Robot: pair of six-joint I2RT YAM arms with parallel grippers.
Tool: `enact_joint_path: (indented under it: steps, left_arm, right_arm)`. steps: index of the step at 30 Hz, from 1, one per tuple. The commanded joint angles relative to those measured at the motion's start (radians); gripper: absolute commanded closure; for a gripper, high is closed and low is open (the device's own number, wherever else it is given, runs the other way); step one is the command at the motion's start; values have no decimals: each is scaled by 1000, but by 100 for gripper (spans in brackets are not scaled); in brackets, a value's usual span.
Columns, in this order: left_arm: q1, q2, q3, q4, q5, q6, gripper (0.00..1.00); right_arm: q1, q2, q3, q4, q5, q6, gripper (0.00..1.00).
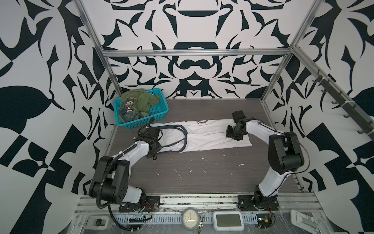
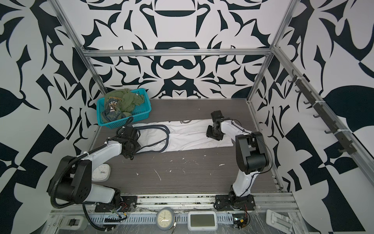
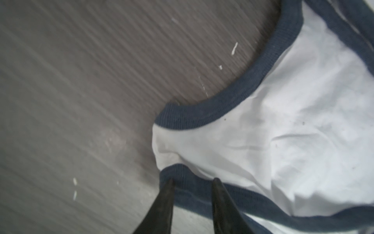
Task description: Fold and stack the tank tops
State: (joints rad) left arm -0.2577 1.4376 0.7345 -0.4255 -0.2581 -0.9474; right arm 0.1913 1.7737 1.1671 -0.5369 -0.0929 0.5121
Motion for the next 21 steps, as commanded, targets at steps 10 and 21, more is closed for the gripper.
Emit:
enact_joint_path:
  steps: [10, 21]
  left_arm:
    - [55, 75, 91, 30, -2, 31, 100]
    - [24, -29, 138, -249, -127, 41, 75]
  right_arm:
    - [-7, -26, -4, -9, 56, -10, 57]
    - [-16, -24, -14, -7, 53, -8, 57]
